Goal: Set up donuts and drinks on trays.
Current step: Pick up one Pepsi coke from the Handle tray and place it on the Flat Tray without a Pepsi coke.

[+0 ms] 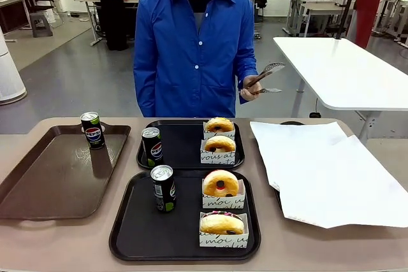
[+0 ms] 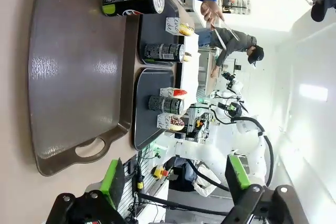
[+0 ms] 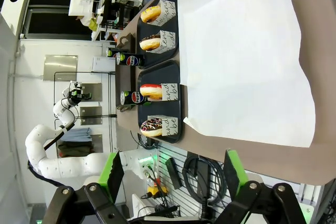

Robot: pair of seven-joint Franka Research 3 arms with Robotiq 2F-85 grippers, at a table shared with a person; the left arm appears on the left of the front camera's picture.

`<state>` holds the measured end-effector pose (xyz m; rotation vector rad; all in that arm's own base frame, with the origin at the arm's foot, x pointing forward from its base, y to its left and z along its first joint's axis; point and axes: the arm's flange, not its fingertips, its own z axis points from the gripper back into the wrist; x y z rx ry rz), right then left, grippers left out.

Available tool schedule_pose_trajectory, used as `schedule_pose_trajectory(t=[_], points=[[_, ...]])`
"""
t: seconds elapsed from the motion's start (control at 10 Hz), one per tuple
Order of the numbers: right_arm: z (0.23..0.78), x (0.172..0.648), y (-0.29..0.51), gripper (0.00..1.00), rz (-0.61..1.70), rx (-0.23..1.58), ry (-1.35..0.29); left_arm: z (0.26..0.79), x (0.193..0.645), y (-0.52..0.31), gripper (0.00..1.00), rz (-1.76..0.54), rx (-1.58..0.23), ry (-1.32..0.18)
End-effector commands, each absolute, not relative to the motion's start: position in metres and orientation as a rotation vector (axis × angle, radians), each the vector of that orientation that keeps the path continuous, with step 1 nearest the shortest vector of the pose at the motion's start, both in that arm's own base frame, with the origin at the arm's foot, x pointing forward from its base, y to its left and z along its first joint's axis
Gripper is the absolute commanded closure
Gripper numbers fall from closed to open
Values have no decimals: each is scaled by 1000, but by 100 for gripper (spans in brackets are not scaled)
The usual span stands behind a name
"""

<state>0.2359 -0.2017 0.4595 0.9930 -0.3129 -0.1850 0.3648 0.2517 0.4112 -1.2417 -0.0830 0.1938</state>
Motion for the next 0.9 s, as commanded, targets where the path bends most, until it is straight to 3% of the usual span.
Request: schedule_pose_trajectory(t=[0.0,0.8], points=[[458,234,-200,0,-183,992,-311,415,361,250,0,189,-1250,-91],[458,234,-200,0,-183,992,-311,415,361,250,0,189,-1250,-91]])
